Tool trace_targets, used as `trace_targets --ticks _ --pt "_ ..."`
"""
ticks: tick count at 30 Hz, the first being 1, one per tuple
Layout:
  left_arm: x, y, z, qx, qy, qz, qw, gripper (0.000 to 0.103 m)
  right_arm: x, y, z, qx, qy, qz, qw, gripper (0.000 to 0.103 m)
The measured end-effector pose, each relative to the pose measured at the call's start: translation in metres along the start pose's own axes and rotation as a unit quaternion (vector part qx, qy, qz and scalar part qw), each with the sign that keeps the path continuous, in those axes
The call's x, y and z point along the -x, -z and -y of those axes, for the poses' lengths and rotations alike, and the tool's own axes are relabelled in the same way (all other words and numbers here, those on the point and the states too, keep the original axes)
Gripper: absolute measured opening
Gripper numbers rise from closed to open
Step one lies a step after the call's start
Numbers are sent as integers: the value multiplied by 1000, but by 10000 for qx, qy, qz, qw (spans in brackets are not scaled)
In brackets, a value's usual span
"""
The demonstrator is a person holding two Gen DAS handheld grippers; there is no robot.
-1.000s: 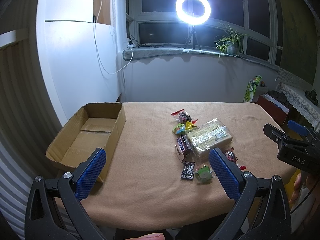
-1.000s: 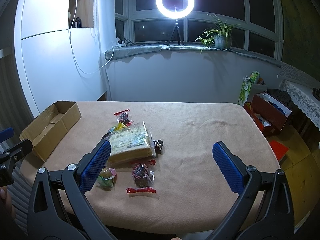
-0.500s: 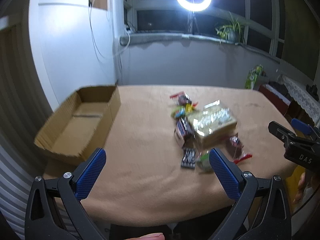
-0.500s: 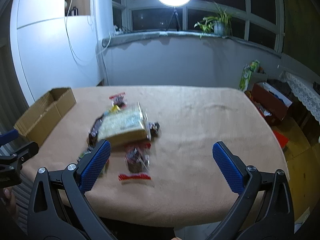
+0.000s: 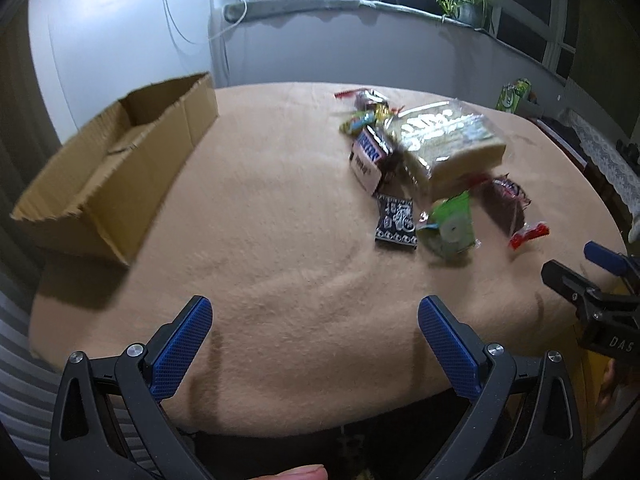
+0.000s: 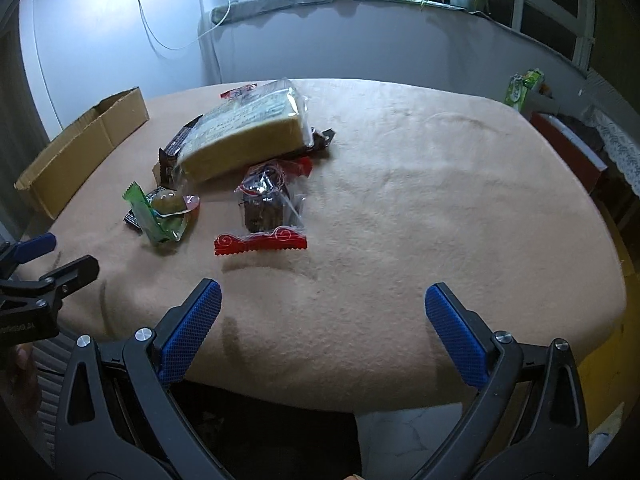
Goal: Organize snacks
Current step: 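Grasp the black candy packet with the left tool while the right tool grasps the red-wrapped chocolate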
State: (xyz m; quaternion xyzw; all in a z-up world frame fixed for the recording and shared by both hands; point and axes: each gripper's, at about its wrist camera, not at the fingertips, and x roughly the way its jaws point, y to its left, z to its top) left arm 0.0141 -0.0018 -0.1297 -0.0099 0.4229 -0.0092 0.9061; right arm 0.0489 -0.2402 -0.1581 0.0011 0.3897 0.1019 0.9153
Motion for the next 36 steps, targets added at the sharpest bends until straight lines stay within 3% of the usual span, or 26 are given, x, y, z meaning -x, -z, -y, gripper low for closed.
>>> trace_targets --ticks 3,8,12,16,20,24,27,28,30,33,35,36 --pt "-16 2 -4 -28 105 -88 9999 102 -7 8 1 141 54 175 9997 103" --pt "-19 10 -12 -179 362 425 9983 103 -9 19 3 315 12 700 9971 103" --pt "-20 13 -13 -328 458 700 9960 103 -11 6 0 343 23 520 9981 103" --pt "-22 -1 -8 -478 390 402 9973 103 5 -13 0 343 -246 945 9946 103" --pt "-24 -23 5 -817 289 427 9953 103 -4 -30 -2 377 -374 906 9945 102" --pt "-36 -40 16 -912 534 341 9938 102 -14 -37 -3 367 -613 834 9939 88" --pt "-44 -45 20 -778 889 195 9928 84 -25 -37 -6 421 -823 691 9933 71" --pt "-47 -45 24 -785 939 134 9924 74 -27 -38 -8 442 -878 665 9929 64" --pt "-46 -44 27 -846 883 184 9923 66 -30 -35 -9 517 -920 641 9923 50" --pt "-43 -41 26 -803 905 201 9924 47 -30 -31 -10 541 -927 682 9919 48" --pt "-42 -41 26 -805 938 204 9921 26 -29 -30 -7 508 -974 711 9914 46" --pt "-42 -41 25 -808 961 201 9919 25 -29 -29 -5 475 -992 726 9913 46"
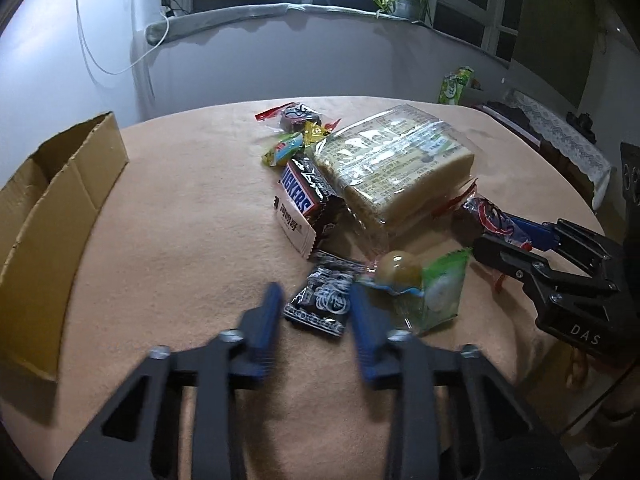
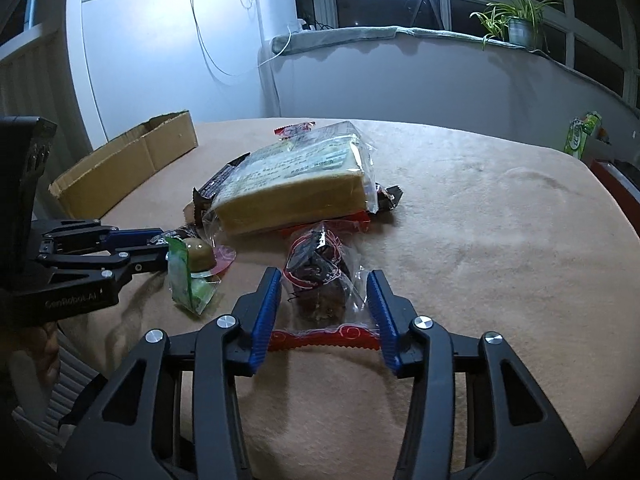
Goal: Organize snacks
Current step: 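Grasp the black candy packet with the left tool while the right tool grasps the red-wrapped chocolate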
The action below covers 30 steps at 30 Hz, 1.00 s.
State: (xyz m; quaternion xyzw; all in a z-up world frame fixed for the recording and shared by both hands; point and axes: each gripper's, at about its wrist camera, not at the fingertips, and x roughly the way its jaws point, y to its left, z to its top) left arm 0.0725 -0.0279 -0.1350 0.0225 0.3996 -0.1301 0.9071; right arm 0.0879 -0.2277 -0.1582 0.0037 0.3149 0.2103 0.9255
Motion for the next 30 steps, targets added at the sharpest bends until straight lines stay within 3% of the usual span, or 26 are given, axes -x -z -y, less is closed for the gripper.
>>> trace_targets --ticks 9,13,16,19,21,22,24,27,28,29,30 --pt "11 4 -16 487 345 140 9981 23 27 -1 18 -433 -45 313 9986 43" --pt "28 6 -19 588 367 312 9971 23 36 -9 17 -451 -15 427 9981 37" --pt "39 4 -22 609 358 437 9965 23 35 -11 14 -348 58 386 9986 33" --pt "47 3 -25 598 321 542 9962 23 25 -6 14 -316 80 40 9995 34" --pt "52 3 -27 590 330 574 9961 23 21 -1 14 -346 162 -105 9992 52" --pt "53 4 -28 596 341 582 9959 23 19 0 13 -328 260 -137 9990 66" --pt "56 5 -30 597 344 597 9958 23 17 0 13 -272 421 -139 9986 70" --pt "57 6 -32 609 327 599 9958 23 10 -4 16 -313 339 -227 9987 70" --pt "57 7 -33 618 325 602 9957 23 5 -4 17 -324 330 -301 9985 65" --pt "57 7 -34 634 323 605 9956 23 3 -4 18 -376 272 -327 9984 43" --pt "57 8 -35 652 324 608 9955 23 3 -4 19 -408 262 -318 9983 41"
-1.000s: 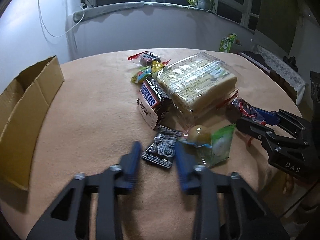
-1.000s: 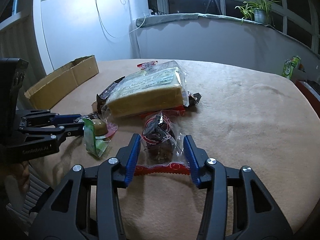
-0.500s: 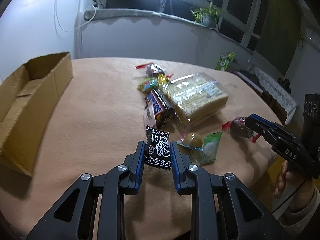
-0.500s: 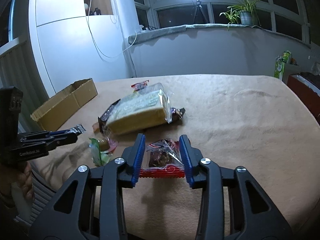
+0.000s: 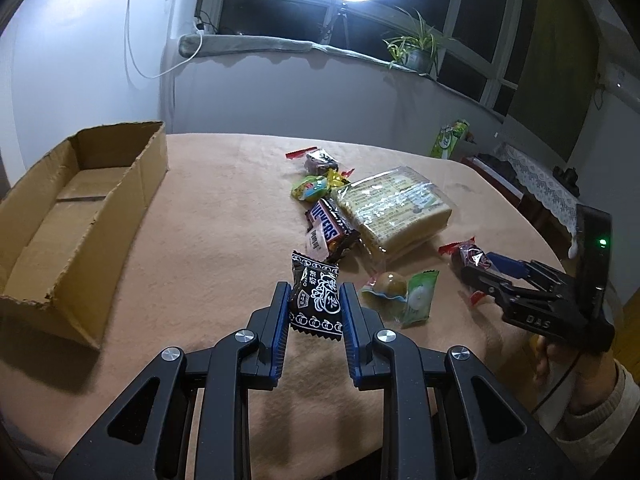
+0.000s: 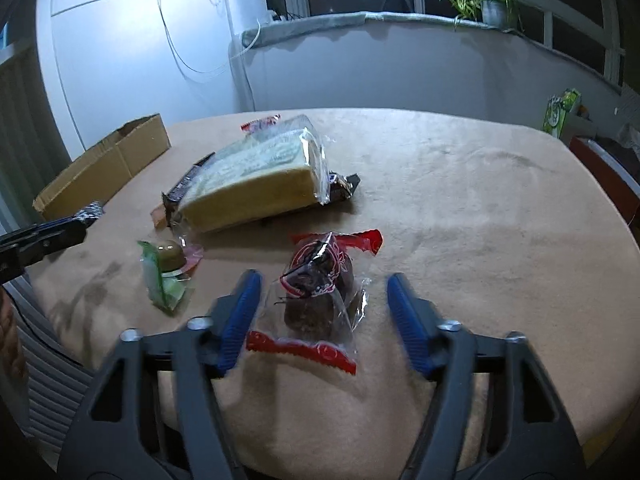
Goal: Organize snacks
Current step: 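Grasp the black candy packet with the left tool while the right tool grasps the red-wrapped chocolate, then carry both snacks over the cardboard box and open both tools to drop them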
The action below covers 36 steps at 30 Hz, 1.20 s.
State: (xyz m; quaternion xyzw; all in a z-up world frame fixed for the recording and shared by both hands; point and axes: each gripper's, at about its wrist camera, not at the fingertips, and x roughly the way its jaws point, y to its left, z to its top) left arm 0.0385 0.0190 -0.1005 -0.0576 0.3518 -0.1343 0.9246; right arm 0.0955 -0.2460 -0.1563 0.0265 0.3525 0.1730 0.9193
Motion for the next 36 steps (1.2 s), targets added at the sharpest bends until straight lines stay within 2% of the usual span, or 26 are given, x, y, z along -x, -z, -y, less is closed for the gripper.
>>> trace_targets --ticks 7,15,23,27,36 --pt "10 -4 -7 65 -63 140 9999 23 15 -4 2 -104 60 229 9997 39" --pt "35 -19 -21 125 -183 475 9986 23 46 -43 -27 104 -122 735 9972 39" --pt "68 -33 -60 311 -497 906 9942 23 43 -79 -95 545 -541 970 9923 39" --pt "79 -34 -86 485 -648 1023 9914 23 31 -91 -131 747 -814 925 9896 39" --pt "90 -28 -155 873 -1042 1083 9848 23 -21 -104 -246 1380 -1611 640 9751 39"
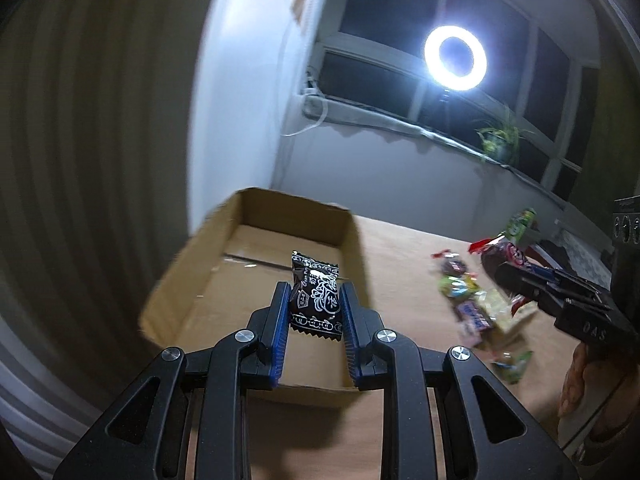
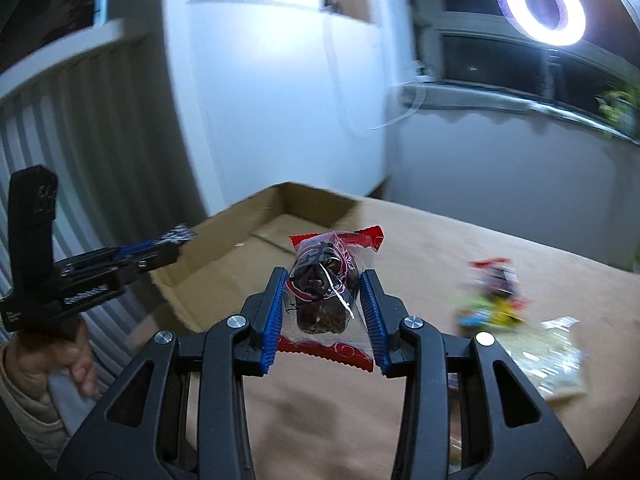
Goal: Organize snacks
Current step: 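Carry both snacks over the cardboard box and open both tools to drop them, then move both tools back toward the snack pile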
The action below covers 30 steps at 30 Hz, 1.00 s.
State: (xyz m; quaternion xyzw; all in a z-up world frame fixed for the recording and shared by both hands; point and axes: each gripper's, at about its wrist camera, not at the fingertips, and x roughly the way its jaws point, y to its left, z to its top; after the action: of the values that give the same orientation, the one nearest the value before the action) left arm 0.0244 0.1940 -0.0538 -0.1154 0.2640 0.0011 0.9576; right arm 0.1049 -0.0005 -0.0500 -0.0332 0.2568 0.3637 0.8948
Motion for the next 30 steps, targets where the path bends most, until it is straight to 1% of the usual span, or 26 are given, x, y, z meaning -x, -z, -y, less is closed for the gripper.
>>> trace_targets --ticks 4,7,8,9,10,11,12,13,16,20,25,30 --pt "-10 -3 -22 119 -101 -36 9999 23 -38 -17 -31 177 -283 -30 9994 39" --pt "-18 -8 -32 145 -112 -56 9998 23 -60 -28 -41 236 -360 10 9991 40" --pt "-22 -9 -33 144 -116 -82 9998 24 -70 -30 -43 279 -403 2 9988 46" --pt "-25 -10 -35 146 -131 -91 9998 26 -79 -30 -44 335 -409 -106 9985 53" --pt "-26 -9 -36 155 -154 -91 9997 35 -83 -30 -45 364 -367 -155 9985 68" --pt "-28 -8 -37 181 -232 -119 9995 57 -82 -27 -45 385 -250 -126 9989 71" --pt "-29 -7 -38 213 -312 -143 9992 69 -79 -24 -43 394 -195 -63 9990 71" --pt "-27 -4 -39 257 -390 -125 9988 77 -74 -20 -40 387 -157 -10 9991 74" --pt "-20 3 -38 299 -408 -93 9987 77 -61 -6 -33 244 -42 -19 9997 74" --pt "-14 10 -35 300 -437 -115 9985 77 -44 9 -29 141 -29 -45 9999 74" --pt "0 9 -30 369 -490 -23 9981 77 -24 15 -33 186 -65 0 9998 74" --pt "20 6 -21 304 -548 94 9980 78 -1 21 -38 184 -126 96 9997 75"
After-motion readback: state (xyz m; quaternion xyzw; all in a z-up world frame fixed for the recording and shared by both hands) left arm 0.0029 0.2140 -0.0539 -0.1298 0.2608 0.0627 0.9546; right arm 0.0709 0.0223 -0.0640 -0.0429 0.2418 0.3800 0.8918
